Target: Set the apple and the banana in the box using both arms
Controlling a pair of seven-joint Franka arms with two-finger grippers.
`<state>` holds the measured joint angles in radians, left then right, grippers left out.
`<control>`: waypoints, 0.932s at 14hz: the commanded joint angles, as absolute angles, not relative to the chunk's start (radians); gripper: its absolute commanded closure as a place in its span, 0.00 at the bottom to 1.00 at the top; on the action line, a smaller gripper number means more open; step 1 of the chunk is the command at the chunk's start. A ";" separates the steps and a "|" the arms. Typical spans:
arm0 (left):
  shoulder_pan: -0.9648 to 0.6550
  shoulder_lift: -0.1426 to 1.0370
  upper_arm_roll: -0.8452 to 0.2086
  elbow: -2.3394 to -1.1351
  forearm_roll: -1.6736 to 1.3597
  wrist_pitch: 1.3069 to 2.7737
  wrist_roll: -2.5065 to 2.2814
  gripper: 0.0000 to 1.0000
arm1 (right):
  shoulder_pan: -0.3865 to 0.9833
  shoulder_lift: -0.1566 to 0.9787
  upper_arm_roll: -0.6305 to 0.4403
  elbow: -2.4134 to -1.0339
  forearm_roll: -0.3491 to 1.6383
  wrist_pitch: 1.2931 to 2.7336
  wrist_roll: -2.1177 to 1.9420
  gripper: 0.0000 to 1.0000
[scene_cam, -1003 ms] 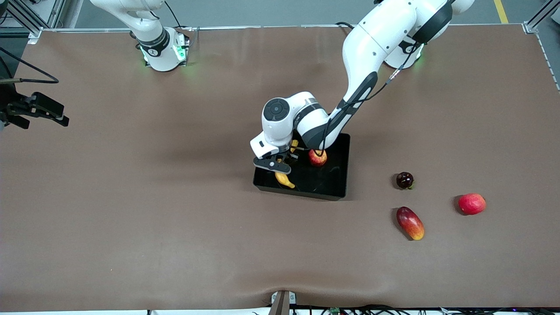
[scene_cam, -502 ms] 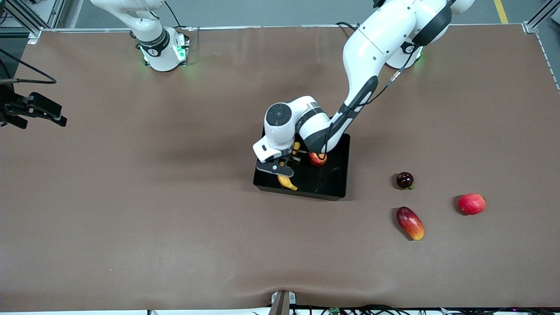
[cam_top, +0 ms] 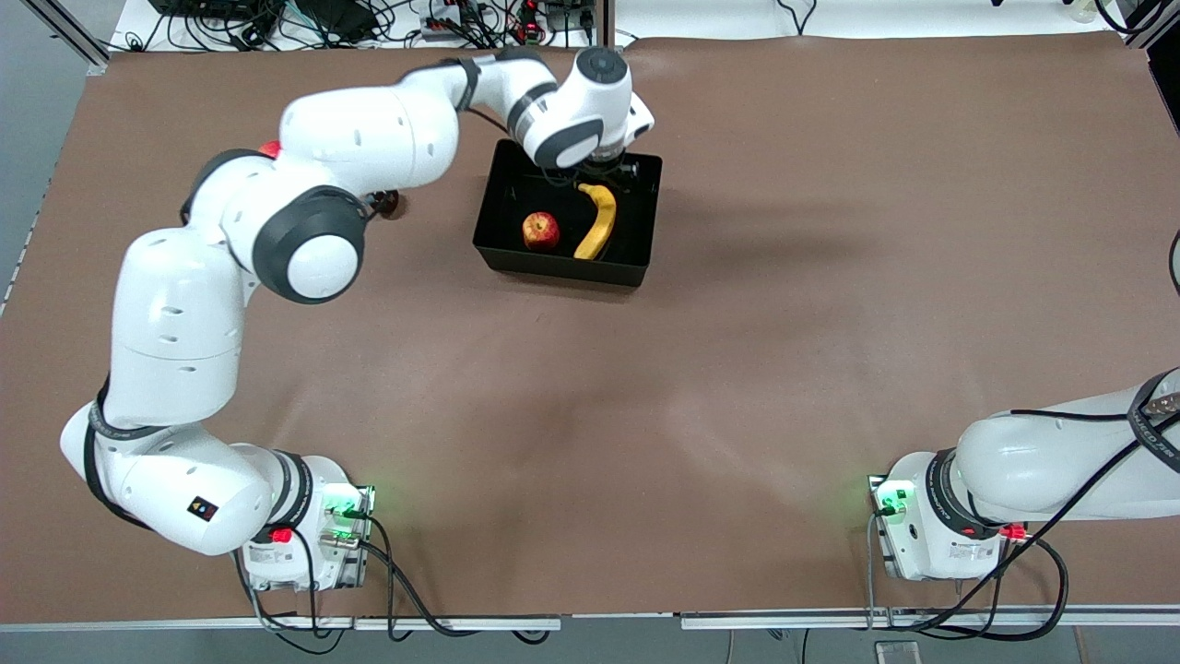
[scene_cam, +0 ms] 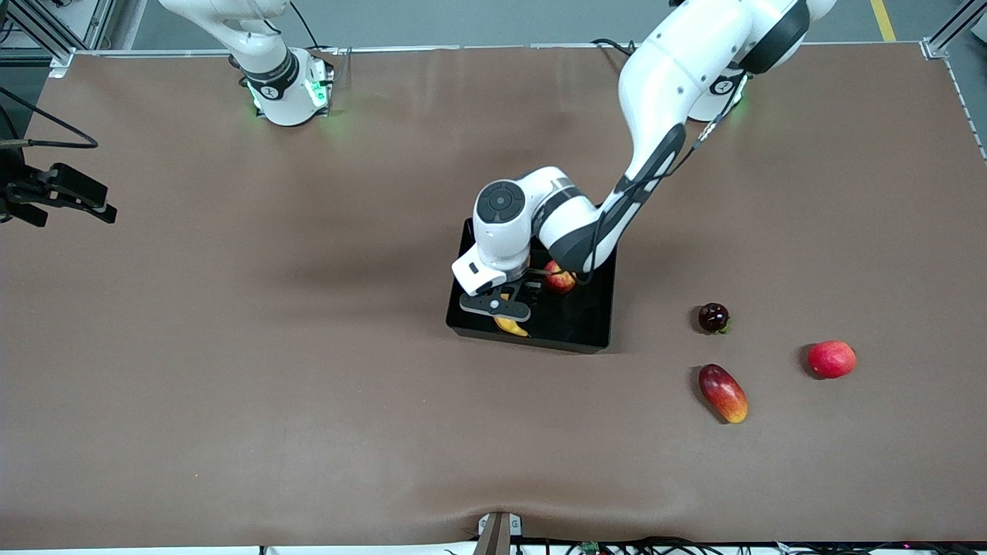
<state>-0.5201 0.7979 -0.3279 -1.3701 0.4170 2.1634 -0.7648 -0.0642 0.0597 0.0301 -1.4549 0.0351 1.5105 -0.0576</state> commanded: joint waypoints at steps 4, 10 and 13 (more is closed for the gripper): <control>-0.405 0.549 -0.337 -1.397 0.301 1.952 -0.724 0.00 | -0.083 0.037 0.040 -1.476 0.049 1.511 -0.071 0.00; -0.233 0.443 -0.334 -1.399 0.273 1.832 -0.710 0.00 | -0.083 0.038 0.040 -1.476 0.051 1.509 -0.071 0.00; -0.164 0.394 -0.334 -1.401 0.281 1.798 -0.703 0.00 | -0.084 0.038 0.040 -1.476 0.051 1.508 -0.071 0.00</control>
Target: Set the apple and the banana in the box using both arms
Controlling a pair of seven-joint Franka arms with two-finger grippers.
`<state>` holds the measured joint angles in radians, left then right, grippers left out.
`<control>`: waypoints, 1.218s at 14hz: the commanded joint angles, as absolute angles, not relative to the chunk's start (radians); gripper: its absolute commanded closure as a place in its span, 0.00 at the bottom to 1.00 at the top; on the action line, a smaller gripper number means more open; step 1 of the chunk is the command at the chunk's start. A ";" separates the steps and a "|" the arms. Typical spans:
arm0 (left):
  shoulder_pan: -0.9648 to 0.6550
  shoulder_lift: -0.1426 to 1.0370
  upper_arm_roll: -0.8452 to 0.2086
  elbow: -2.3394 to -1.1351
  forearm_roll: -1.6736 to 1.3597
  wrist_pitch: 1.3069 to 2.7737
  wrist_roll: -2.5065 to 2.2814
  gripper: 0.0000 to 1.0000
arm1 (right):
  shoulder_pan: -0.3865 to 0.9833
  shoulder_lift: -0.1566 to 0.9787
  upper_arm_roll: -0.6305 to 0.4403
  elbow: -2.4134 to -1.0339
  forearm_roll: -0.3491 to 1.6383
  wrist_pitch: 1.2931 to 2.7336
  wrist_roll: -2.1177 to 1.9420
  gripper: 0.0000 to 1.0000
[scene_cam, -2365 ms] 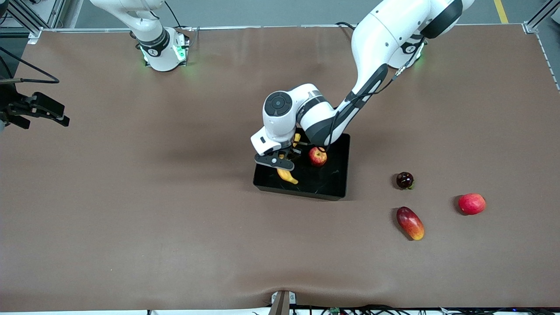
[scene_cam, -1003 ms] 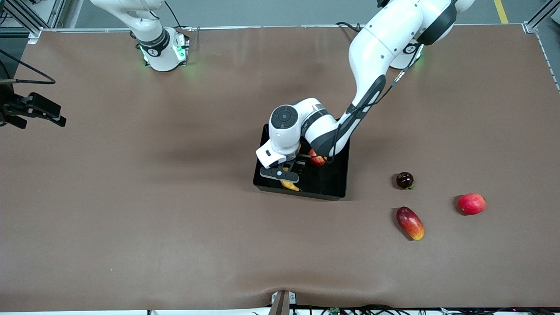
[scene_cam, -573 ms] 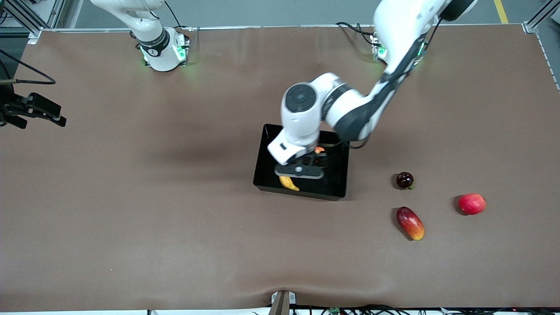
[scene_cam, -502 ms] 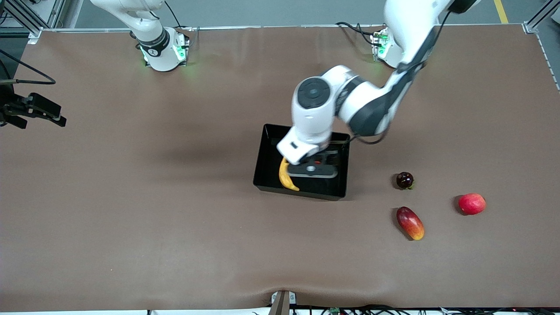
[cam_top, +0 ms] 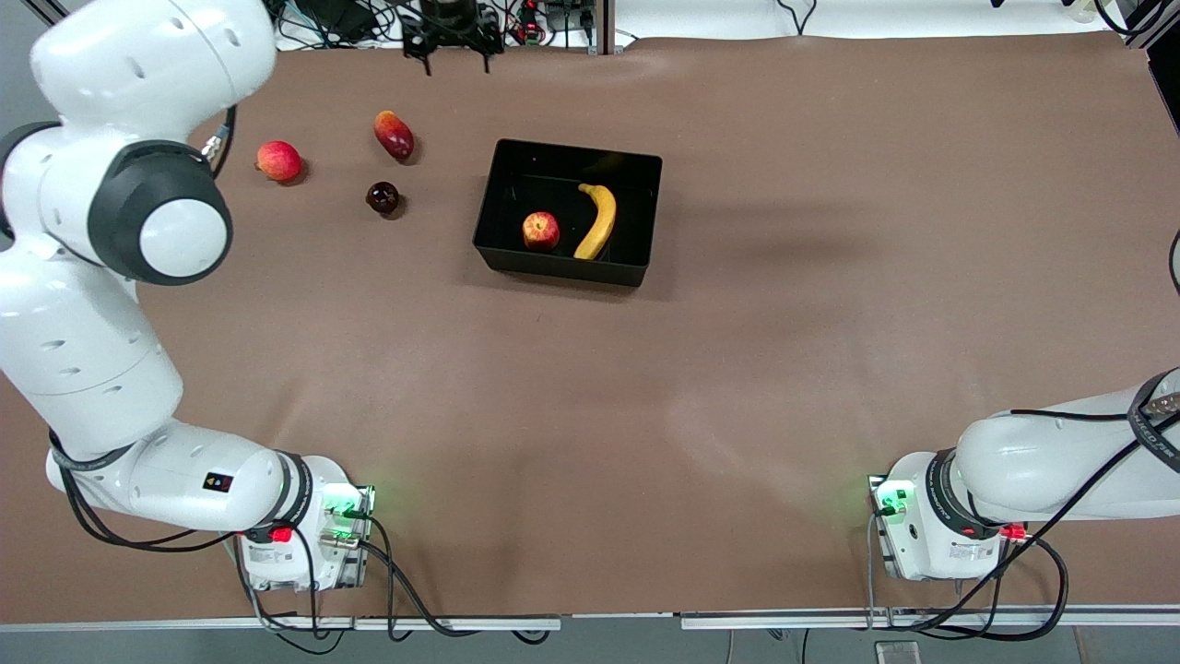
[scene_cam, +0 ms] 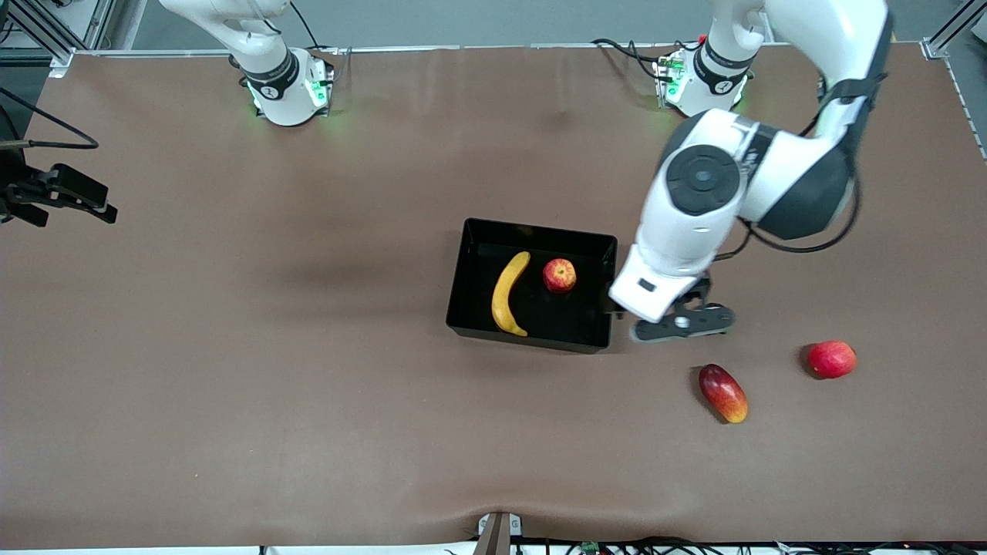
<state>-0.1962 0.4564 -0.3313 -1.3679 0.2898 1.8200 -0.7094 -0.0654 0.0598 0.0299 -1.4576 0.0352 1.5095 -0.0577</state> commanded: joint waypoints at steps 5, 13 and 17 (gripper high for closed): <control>-0.063 0.299 -0.336 -1.402 0.262 1.734 -0.520 0.00 | -0.086 0.038 0.040 -1.476 0.051 1.508 -0.071 0.00; -0.008 0.091 -0.253 -1.512 0.082 1.632 -0.285 0.00 | -0.097 0.040 0.040 -1.476 0.052 1.508 -0.071 0.00; -0.084 -0.087 -0.102 -1.670 0.046 1.628 -0.131 0.00 | -0.095 0.040 0.040 -1.476 0.052 1.506 -0.071 0.00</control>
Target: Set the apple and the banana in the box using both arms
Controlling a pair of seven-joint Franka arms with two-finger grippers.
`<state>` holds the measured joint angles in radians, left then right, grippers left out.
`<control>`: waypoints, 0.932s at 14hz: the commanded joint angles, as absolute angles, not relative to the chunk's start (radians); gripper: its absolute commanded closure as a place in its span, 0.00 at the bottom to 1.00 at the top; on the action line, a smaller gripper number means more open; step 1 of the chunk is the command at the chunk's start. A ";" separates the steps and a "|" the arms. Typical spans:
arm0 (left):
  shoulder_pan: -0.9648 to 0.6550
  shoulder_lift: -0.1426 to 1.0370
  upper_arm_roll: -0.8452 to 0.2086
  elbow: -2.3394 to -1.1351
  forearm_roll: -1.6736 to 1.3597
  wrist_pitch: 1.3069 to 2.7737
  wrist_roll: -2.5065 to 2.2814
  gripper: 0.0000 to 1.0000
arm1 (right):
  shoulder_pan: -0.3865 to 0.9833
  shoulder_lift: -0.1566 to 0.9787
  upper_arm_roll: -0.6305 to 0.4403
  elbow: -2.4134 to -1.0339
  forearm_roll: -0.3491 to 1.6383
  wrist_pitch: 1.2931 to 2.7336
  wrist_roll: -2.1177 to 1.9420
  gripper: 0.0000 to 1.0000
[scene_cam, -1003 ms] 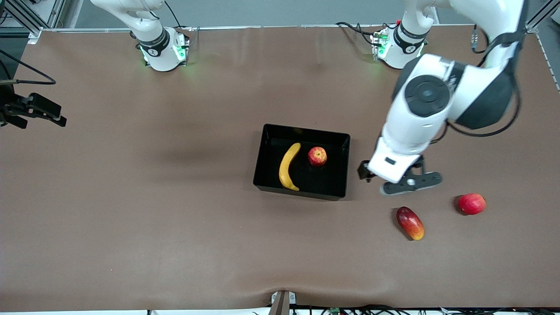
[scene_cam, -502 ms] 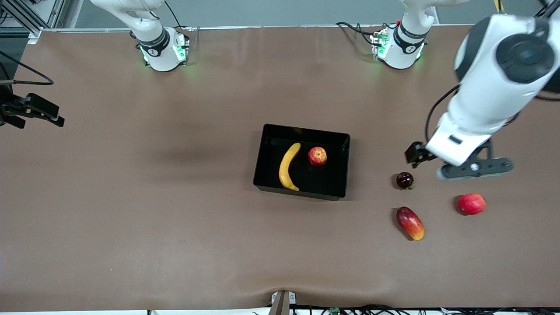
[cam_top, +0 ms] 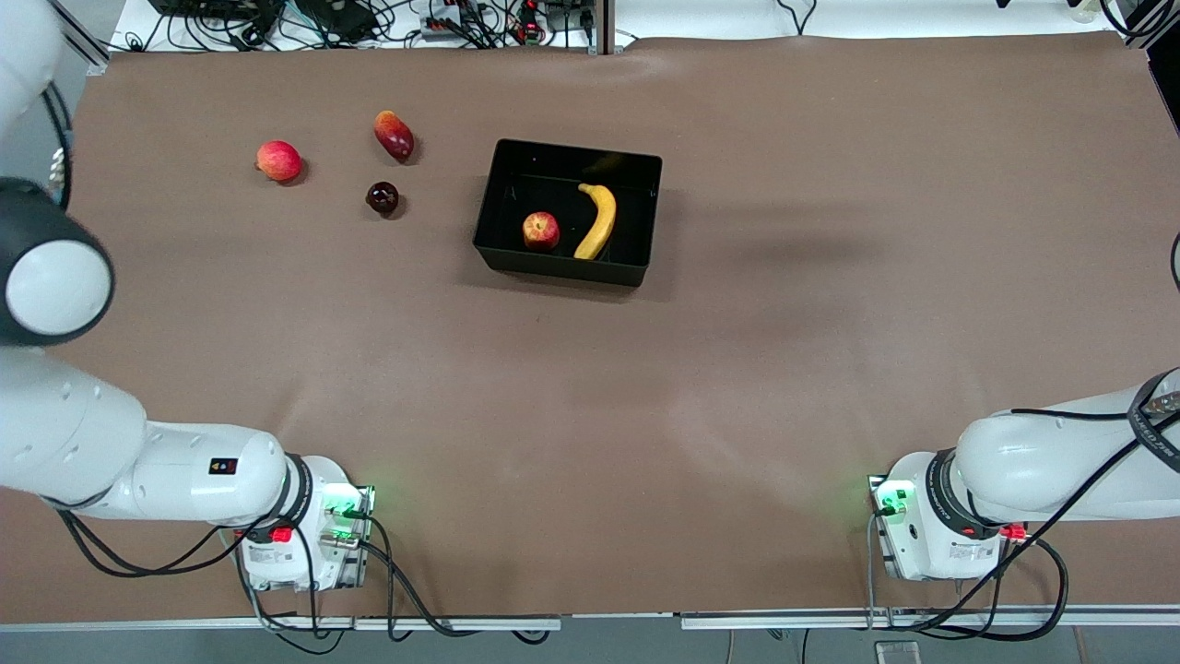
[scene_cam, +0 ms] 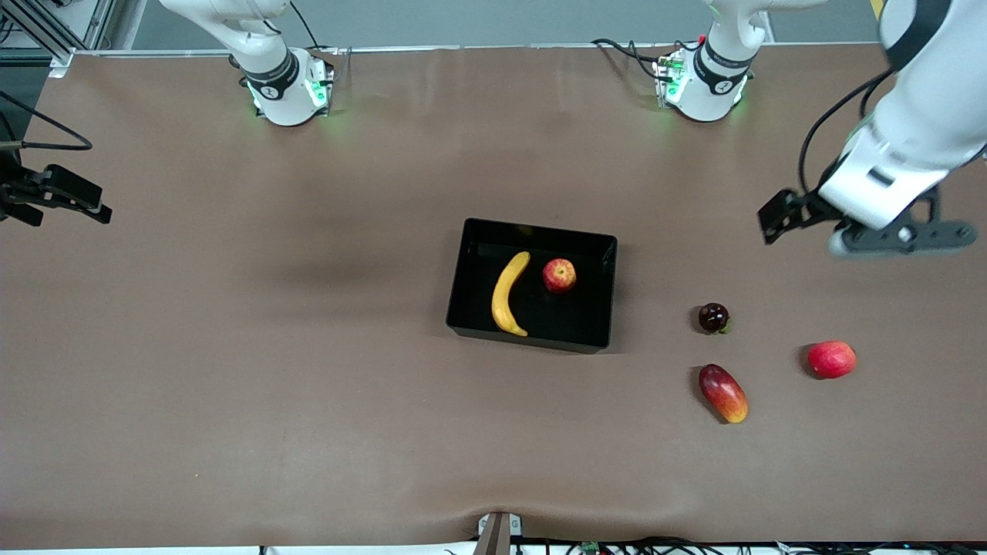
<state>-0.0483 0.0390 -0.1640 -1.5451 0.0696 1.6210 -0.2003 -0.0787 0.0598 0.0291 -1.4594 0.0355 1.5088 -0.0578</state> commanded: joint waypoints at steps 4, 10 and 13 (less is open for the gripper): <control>-0.155 -0.150 -0.008 -1.718 0.032 1.579 -0.104 0.00 | -0.092 0.038 0.041 -1.474 0.040 1.508 -0.072 0.00; -0.143 -0.153 -0.026 -1.713 0.037 1.565 -0.057 0.00 | -0.092 0.038 0.041 -1.476 0.040 1.508 -0.072 0.00; -0.112 -0.149 -0.031 -1.674 0.029 1.545 -0.051 0.00 | -0.094 0.038 0.041 -1.476 0.040 1.506 -0.072 0.00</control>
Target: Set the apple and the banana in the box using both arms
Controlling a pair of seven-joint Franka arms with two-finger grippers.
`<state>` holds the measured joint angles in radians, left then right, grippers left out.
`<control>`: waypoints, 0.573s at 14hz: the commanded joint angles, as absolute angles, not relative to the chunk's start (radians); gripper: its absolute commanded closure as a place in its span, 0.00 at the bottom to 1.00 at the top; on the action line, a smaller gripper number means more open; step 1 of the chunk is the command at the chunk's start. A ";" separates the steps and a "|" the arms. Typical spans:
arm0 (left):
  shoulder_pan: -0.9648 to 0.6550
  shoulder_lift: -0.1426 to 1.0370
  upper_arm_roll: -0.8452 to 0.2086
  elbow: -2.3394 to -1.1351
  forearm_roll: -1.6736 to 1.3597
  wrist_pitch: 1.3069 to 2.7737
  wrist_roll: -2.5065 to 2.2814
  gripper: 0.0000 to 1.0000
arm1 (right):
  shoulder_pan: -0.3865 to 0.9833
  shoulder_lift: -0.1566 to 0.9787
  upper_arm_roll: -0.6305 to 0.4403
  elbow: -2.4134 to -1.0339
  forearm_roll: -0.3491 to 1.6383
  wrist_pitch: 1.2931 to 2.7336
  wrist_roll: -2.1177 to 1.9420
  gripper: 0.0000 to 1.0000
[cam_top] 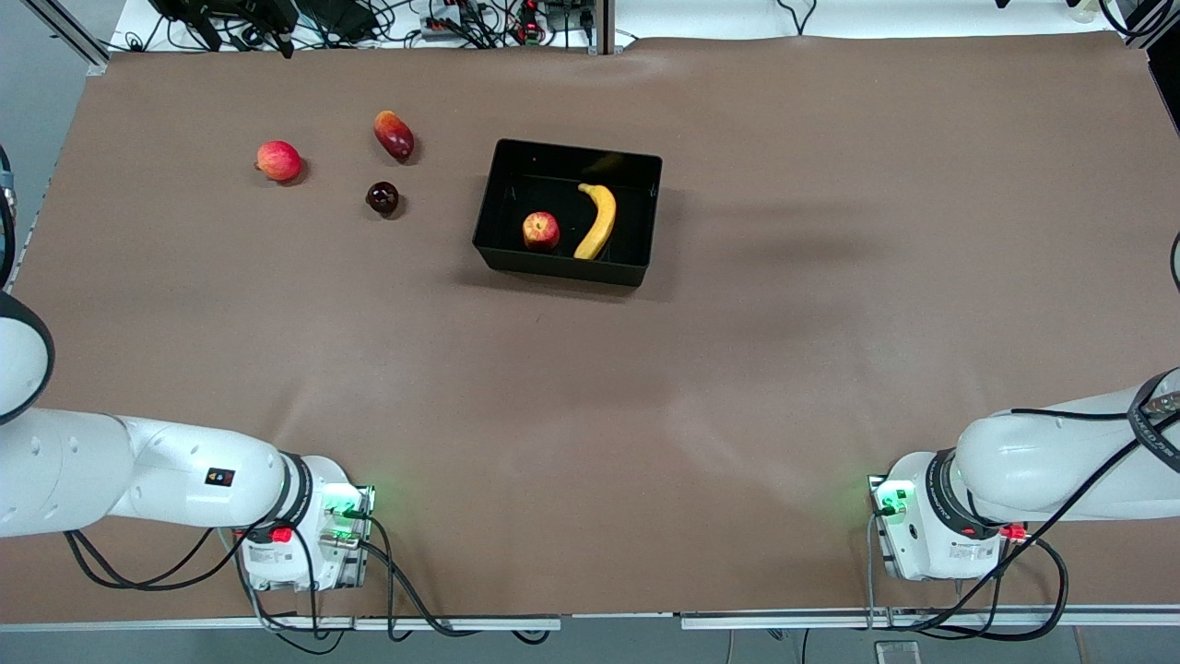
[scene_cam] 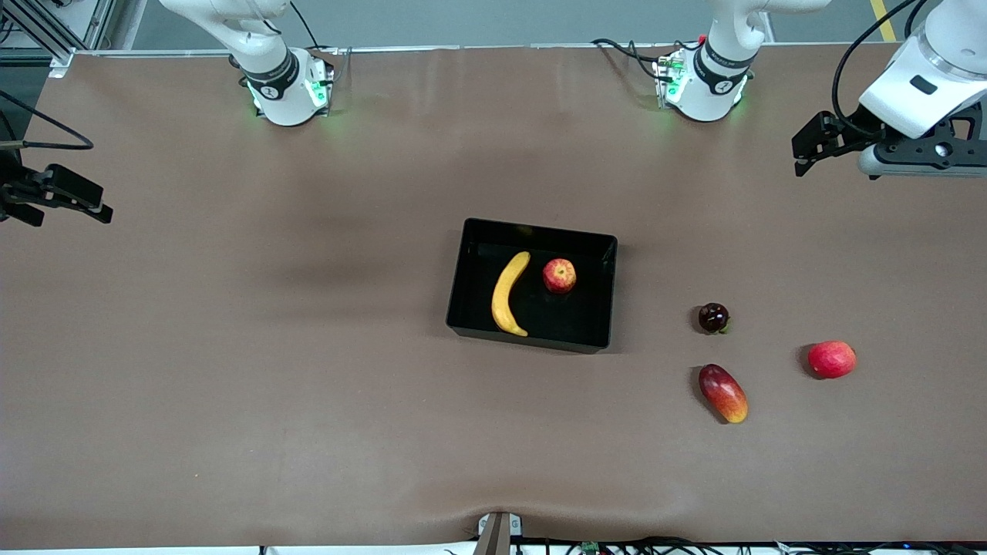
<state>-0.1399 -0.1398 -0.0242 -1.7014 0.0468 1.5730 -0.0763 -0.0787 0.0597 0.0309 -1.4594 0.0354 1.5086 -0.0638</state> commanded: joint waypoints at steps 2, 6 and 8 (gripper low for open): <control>-0.071 -0.149 -0.066 -1.664 0.028 1.543 -0.052 0.00 | -0.094 0.038 0.041 -1.476 0.040 1.506 -0.072 0.00; -0.067 -0.146 -0.068 -1.651 0.029 1.543 -0.054 0.00 | -0.094 0.038 0.041 -1.476 0.040 1.506 -0.072 0.00; -0.068 -0.137 -0.061 -1.643 0.029 1.543 -0.055 0.00 | -0.095 0.038 0.041 -1.476 0.041 1.506 -0.071 0.00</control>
